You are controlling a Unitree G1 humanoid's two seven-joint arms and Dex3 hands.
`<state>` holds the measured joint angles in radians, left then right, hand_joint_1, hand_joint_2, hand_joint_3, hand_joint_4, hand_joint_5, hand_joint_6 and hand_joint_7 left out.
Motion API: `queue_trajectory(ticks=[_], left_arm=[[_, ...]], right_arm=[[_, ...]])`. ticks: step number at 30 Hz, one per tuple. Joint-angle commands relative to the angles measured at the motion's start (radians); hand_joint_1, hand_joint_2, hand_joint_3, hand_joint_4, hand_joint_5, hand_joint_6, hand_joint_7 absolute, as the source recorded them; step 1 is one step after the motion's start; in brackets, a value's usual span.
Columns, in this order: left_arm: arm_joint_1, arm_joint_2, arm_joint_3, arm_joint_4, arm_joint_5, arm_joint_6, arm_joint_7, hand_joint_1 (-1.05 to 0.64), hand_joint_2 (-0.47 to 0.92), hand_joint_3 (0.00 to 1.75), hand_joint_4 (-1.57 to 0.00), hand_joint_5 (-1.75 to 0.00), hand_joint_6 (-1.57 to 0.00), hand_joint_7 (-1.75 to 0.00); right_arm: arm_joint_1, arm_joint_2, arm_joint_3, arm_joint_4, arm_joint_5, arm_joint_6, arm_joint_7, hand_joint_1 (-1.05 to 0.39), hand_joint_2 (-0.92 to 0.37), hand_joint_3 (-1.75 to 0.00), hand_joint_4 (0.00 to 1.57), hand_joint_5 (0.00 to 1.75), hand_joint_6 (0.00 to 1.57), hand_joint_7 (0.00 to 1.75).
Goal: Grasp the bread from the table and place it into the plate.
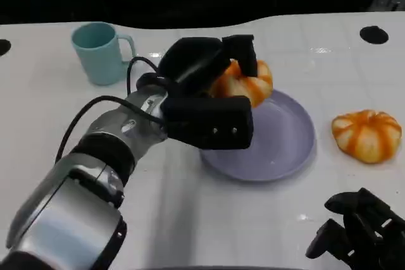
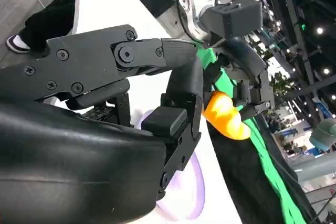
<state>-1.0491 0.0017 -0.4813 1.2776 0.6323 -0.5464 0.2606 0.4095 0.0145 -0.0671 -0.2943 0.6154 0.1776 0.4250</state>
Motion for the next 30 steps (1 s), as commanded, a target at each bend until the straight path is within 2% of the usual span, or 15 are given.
queue_trajectory(ticks=[1, 2, 4, 8, 13, 15, 16, 17, 18, 20, 21, 23, 26, 30], left_arm=[[-0.033, -0.013, -0.019, 0.007, 0.014, 0.015, -0.022, -0.13, 0.51, 1.07, -0.93, -1.75, -0.75, -1.75], [-0.036, -0.022, -0.032, 0.011, 0.026, 0.031, -0.028, -0.13, 0.51, 1.07, -0.92, -1.75, -0.75, -1.75], [-0.042, -0.040, -0.051, 0.020, 0.043, 0.066, -0.048, -0.13, 0.55, 0.94, -0.90, -1.75, -0.73, -1.75], [-0.044, -0.058, -0.069, 0.028, 0.052, 0.112, -0.072, -0.14, 0.62, 0.79, -0.89, -1.75, -0.70, -1.75], [-0.037, -0.076, -0.072, 0.036, 0.048, 0.141, -0.092, -0.08, 0.64, 0.78, -0.84, -1.75, -0.68, -1.73], [-0.038, -0.081, -0.071, 0.038, 0.047, 0.153, -0.100, -0.07, 0.65, 0.78, -0.79, -1.75, -0.72, -1.58], [-0.039, -0.086, -0.066, 0.040, 0.042, 0.165, -0.115, -0.08, 0.66, 0.77, -0.77, -1.68, -0.77, -1.40], [-0.040, -0.092, -0.055, 0.041, 0.028, 0.181, -0.139, -0.09, 0.71, 0.61, -0.69, -1.40, -0.82, -1.06], [-0.040, -0.098, -0.045, 0.041, 0.016, 0.194, -0.161, -0.10, 0.78, 0.44, -0.66, -1.11, -0.86, -0.78], [-0.040, -0.102, -0.037, 0.038, 0.003, 0.202, -0.191, -0.12, 0.89, 0.17, -0.66, -0.64, -0.87, -0.28], [-0.041, -0.099, -0.050, 0.037, 0.015, 0.199, -0.201, -0.13, 0.90, 0.13, -0.66, -0.56, -0.86, -0.20], [-0.045, -0.095, -0.074, 0.037, 0.041, 0.200, -0.223, -0.25, 0.92, 0.14, -0.52, -0.40, -0.62, -0.04], [-0.055, -0.092, -0.106, 0.037, 0.066, 0.213, -0.263, -0.43, 0.92, 0.19, -0.27, -0.22, -0.33, 0.00], [-0.062, -0.094, -0.135, 0.036, 0.093, 0.246, -0.268, -0.59, 0.92, 0.24, -0.11, -0.11, -0.18, 0.00]], right_arm=[[0.007, -0.001, -0.004, -0.016, 0.010, -0.002, -0.005, -0.53, -0.92, -0.23, 0.57, 1.51, 0.64, 1.01], [0.009, 0.000, -0.003, -0.019, 0.008, -0.001, -0.008, -0.53, -0.92, -0.23, 0.57, 1.51, 0.64, 1.01], [0.011, 0.002, 0.000, -0.021, 0.008, 0.000, -0.011, -0.53, -0.92, -0.22, 0.56, 1.51, 0.63, 1.01], [0.011, 0.003, 0.002, -0.021, 0.007, -0.001, -0.009, -0.53, -0.92, -0.22, 0.56, 1.50, 0.63, 1.00], [0.016, 0.006, 0.007, -0.024, 0.001, -0.009, -0.004, -0.53, -0.92, -0.24, 0.56, 1.50, 0.63, 1.00], [0.018, 0.006, 0.008, -0.027, -0.001, -0.009, -0.006, -0.53, -0.92, -0.24, 0.56, 1.50, 0.63, 1.00], [0.019, 0.007, 0.008, -0.028, -0.002, -0.010, -0.007, -0.53, -0.92, -0.24, 0.56, 1.50, 0.63, 1.00], [0.020, 0.008, 0.008, -0.029, -0.003, -0.011, -0.007, -0.53, -0.92, -0.24, 0.56, 1.50, 0.63, 1.00], [0.021, 0.009, 0.007, -0.031, 0.001, -0.007, -0.010, -0.53, -0.92, -0.24, 0.56, 1.50, 0.63, 0.99], [0.023, 0.010, 0.006, -0.034, 0.004, -0.003, -0.013, -0.53, -0.92, -0.23, 0.56, 1.49, 0.63, 0.99], [0.023, 0.010, 0.006, -0.034, 0.004, -0.003, -0.012, -0.53, -0.92, -0.23, 0.56, 1.49, 0.63, 0.99], [0.023, 0.009, 0.006, -0.033, 0.002, -0.005, -0.010, -0.53, -0.92, -0.23, 0.56, 1.49, 0.63, 0.98], [0.022, 0.009, 0.006, -0.030, 0.001, -0.010, -0.006, -0.53, -0.92, -0.23, 0.56, 1.49, 0.63, 0.98], [0.020, 0.006, 0.006, -0.028, -0.007, -0.013, -0.005, -0.53, -0.92, -0.24, 0.56, 1.49, 0.63, 0.98]])
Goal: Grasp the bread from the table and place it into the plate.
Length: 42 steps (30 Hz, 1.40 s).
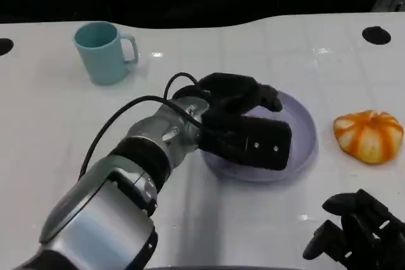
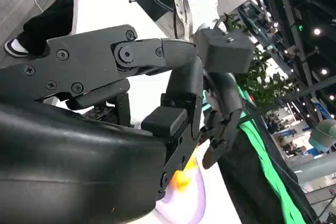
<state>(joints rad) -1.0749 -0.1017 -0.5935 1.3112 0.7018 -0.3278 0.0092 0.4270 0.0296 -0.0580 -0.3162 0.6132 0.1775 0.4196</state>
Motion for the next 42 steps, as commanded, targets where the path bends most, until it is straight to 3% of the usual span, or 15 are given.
queue_trajectory(ticks=[1, 10, 12, 19, 24, 29, 35, 40, 42], left_arm=[[-0.036, 0.009, -0.025, 0.002, 0.025, 0.030, -0.017, -0.60, 0.92, 0.24, -0.10, -0.10, -0.17, 0.00], [-0.042, 0.009, -0.037, 0.003, 0.039, 0.054, -0.037, -0.61, 0.92, 0.25, -0.10, -0.09, -0.16, 0.00], [-0.058, 0.014, -0.021, 0.006, 0.018, 0.076, -0.120, -0.82, 0.92, 0.41, -0.02, -0.02, -0.07, 0.00], [-0.061, 0.067, 0.162, -0.025, -0.193, 0.040, -0.385, -0.97, 0.92, 0.50, -0.01, 0.00, -0.05, -0.01], [-0.047, 0.106, 0.275, -0.042, -0.325, 0.028, -0.548, -0.99, 0.92, 0.43, -0.02, -0.01, -0.07, -0.01], [-0.017, 0.134, 0.355, -0.062, -0.416, 0.019, -0.627, -0.94, 0.92, 0.38, -0.04, -0.02, -0.09, -0.02], [0.073, 0.157, 0.453, -0.131, -0.539, -0.047, -0.666, -0.94, 0.92, 0.43, -0.12, -0.07, -0.15, -0.04], [0.205, 0.125, 0.581, -0.255, -0.721, 0.009, -0.691, -0.71, 0.92, 0.39, -0.37, -0.25, -0.35, -0.11], [0.272, 0.100, 0.632, -0.335, -0.808, 0.082, -0.693, -0.66, 0.92, 0.34, -0.35, -0.65, -0.47, -0.13]], right_arm=[[0.003, -0.009, -0.003, -0.006, -0.005, -0.013, 0.001, -0.54, -0.92, -0.24, 0.56, 1.49, 0.63, 0.98], [0.003, -0.008, -0.004, -0.008, -0.004, -0.010, -0.003, -0.54, -0.92, -0.24, 0.56, 1.49, 0.63, 0.98], [0.001, -0.008, -0.006, -0.008, 0.002, -0.005, -0.004, -0.53, -0.92, -0.24, 0.56, 1.49, 0.64, 0.98], [-0.004, -0.008, -0.010, -0.004, 0.007, -0.001, -0.004, -0.53, -0.92, -0.23, 0.56, 1.50, 0.64, 0.99], [-0.007, -0.010, -0.010, 0.000, -0.003, -0.008, -0.005, -0.54, -0.92, -0.23, 0.57, 1.50, 0.65, 0.99], [-0.012, -0.009, -0.011, 0.006, 0.001, -0.006, 0.000, -0.53, -0.92, -0.23, 0.57, 1.51, 0.66, 1.00], [-0.016, -0.007, -0.009, 0.010, -0.002, -0.013, 0.004, -0.53, -0.92, -0.24, 0.57, 1.52, 0.65, 1.02], [-0.020, -0.006, -0.009, 0.013, -0.001, -0.015, 0.006, -0.53, -0.92, -0.25, 0.57, 1.52, 0.65, 1.03], [-0.020, -0.007, -0.009, 0.014, -0.002, -0.019, 0.010, -0.53, -0.92, -0.25, 0.57, 1.52, 0.65, 1.03]])
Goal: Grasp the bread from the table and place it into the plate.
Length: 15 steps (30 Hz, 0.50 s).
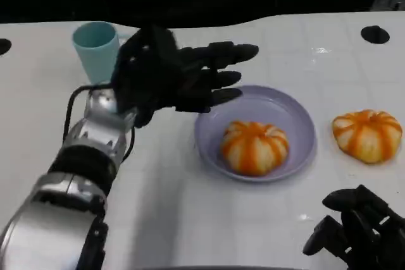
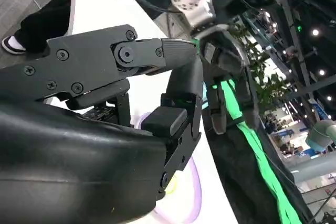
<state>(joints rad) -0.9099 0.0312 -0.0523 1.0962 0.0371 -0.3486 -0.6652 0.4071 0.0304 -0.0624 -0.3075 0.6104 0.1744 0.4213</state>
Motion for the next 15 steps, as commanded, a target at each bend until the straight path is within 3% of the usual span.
queue_trajectory(ticks=[1, 4, 5, 7, 9, 13, 15], left_arm=[[0.130, -0.038, 0.100, -0.157, -0.166, 0.131, -0.015, -0.64, 0.92, 0.32, -0.36, -0.80, -0.53, -0.14], [0.239, -0.066, 0.133, -0.316, -0.251, 0.234, 0.012, -0.57, 0.92, 0.36, -0.40, -1.08, -0.63, -0.25], [0.285, -0.079, 0.150, -0.387, -0.291, 0.297, 0.031, -0.56, 0.92, 0.36, -0.41, -1.17, -0.60, -0.39], [0.362, -0.092, 0.169, -0.511, -0.354, 0.404, 0.051, -0.57, 0.92, 0.36, -0.46, -1.35, -0.51, -0.86], [0.437, -0.091, 0.174, -0.637, -0.413, 0.513, 0.054, -0.57, 0.92, 0.38, -0.47, -1.50, -0.44, -1.16], [0.557, -0.081, 0.177, -0.839, -0.503, 0.682, 0.072, -0.52, 0.92, 0.26, -0.42, -1.65, -0.35, -1.31], [0.606, -0.081, 0.188, -0.926, -0.549, 0.771, 0.110, -0.49, 0.90, 0.20, -0.42, -1.61, -0.38, -1.28]], right_arm=[[-0.001, -0.009, -0.004, 0.005, -0.001, -0.017, 0.010, -0.53, -0.92, -0.25, 0.57, 1.52, 0.65, 1.03], [0.001, -0.009, -0.005, 0.004, 0.000, -0.016, 0.011, -0.53, -0.92, -0.25, 0.57, 1.53, 0.65, 1.03], [0.001, -0.008, -0.004, 0.003, -0.001, -0.015, 0.009, -0.53, -0.92, -0.25, 0.57, 1.53, 0.64, 1.03], [0.003, -0.007, -0.003, -0.001, -0.001, -0.011, 0.004, -0.53, -0.92, -0.25, 0.57, 1.53, 0.64, 1.03], [0.005, -0.008, 0.000, -0.005, -0.006, -0.012, 0.002, -0.54, -0.92, -0.25, 0.57, 1.53, 0.64, 1.03], [0.008, -0.005, 0.002, -0.011, -0.002, -0.005, -0.006, -0.54, -0.92, -0.24, 0.56, 1.53, 0.64, 1.04], [0.009, -0.004, 0.004, -0.015, 0.001, -0.001, -0.009, -0.54, -0.92, -0.24, 0.56, 1.53, 0.63, 1.04]])
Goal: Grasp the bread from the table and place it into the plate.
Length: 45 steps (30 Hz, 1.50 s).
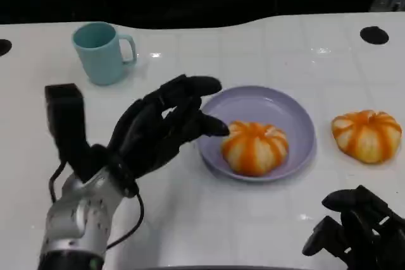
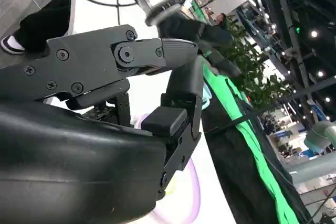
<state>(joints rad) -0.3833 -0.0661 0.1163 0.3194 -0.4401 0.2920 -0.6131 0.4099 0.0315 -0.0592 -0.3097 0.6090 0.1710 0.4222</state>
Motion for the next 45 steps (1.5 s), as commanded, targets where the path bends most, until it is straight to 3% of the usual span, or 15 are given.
queue_trajectory(ticks=[1, 3, 5, 6, 8, 13, 18, 22, 39, 45], left_arm=[[0.092, 0.017, 0.022, -0.176, -0.086, 0.159, 0.072, -0.46, 0.89, 0.19, -0.43, -1.57, -0.39, -1.26], [0.134, 0.020, 0.027, -0.245, -0.115, 0.214, 0.102, -0.45, 0.88, 0.19, -0.44, -1.55, -0.41, -1.25], [0.194, 0.024, 0.032, -0.324, -0.144, 0.265, 0.133, -0.34, 0.70, 0.66, -0.45, -1.54, -0.39, -1.35], [0.223, 0.027, 0.034, -0.357, -0.156, 0.285, 0.146, -0.33, 0.64, 0.79, -0.45, -1.57, -0.38, -1.38], [0.267, 0.029, 0.038, -0.400, -0.181, 0.314, 0.159, -0.34, 0.61, 0.87, -0.43, -1.63, -0.33, -1.45], [0.351, 0.040, 0.040, -0.454, -0.215, 0.343, 0.166, -0.42, 0.73, 0.69, -0.47, -1.67, -0.35, -1.50], [0.390, 0.056, 0.042, -0.455, -0.259, 0.372, 0.157, -0.53, 0.91, 0.31, -0.53, -1.58, -0.44, -1.32], [0.420, 0.062, 0.032, -0.464, -0.254, 0.367, 0.163, -0.58, 0.92, 0.31, -0.55, -1.57, -0.45, -1.28], [0.478, 0.024, 0.044, -0.517, -0.256, 0.357, 0.281, -0.56, 0.92, 0.39, -0.57, -1.75, -0.54, -1.39], [0.510, 0.006, 0.040, -0.538, -0.251, 0.333, 0.308, -0.57, 0.92, 0.41, -0.61, -1.75, -0.45, -1.57]], right_arm=[[0.007, -0.005, 0.001, -0.013, 0.003, 0.003, -0.011, -0.54, -0.92, -0.24, 0.56, 1.53, 0.63, 1.04], [0.009, -0.006, 0.001, -0.015, 0.003, 0.003, -0.011, -0.54, -0.92, -0.24, 0.56, 1.53, 0.63, 1.04], [0.010, -0.007, 0.001, -0.015, 0.003, 0.001, -0.010, -0.54, -0.92, -0.24, 0.55, 1.52, 0.63, 1.03], [0.010, -0.007, 0.001, -0.015, 0.004, 0.002, -0.010, -0.54, -0.92, -0.25, 0.55, 1.52, 0.63, 1.03], [0.011, -0.007, 0.001, -0.019, 0.003, 0.005, -0.014, -0.54, -0.92, -0.25, 0.55, 1.51, 0.63, 1.02], [0.009, -0.011, 0.003, -0.021, -0.004, 0.001, -0.015, -0.54, -0.92, -0.26, 0.56, 1.51, 0.63, 1.02], [0.007, -0.013, 0.002, -0.018, -0.002, -0.002, -0.009, -0.54, -0.92, -0.26, 0.55, 1.52, 0.62, 1.02], [0.008, -0.014, 0.001, -0.021, 0.000, 0.001, -0.009, -0.54, -0.92, -0.27, 0.54, 1.54, 0.62, 1.04], [0.011, -0.022, -0.004, -0.025, 0.001, 0.001, -0.009, -0.53, -0.92, -0.30, 0.54, 1.55, 0.61, 1.04], [0.010, -0.023, -0.008, -0.018, 0.000, -0.008, 0.000, -0.53, -0.92, -0.31, 0.54, 1.54, 0.60, 1.04]])
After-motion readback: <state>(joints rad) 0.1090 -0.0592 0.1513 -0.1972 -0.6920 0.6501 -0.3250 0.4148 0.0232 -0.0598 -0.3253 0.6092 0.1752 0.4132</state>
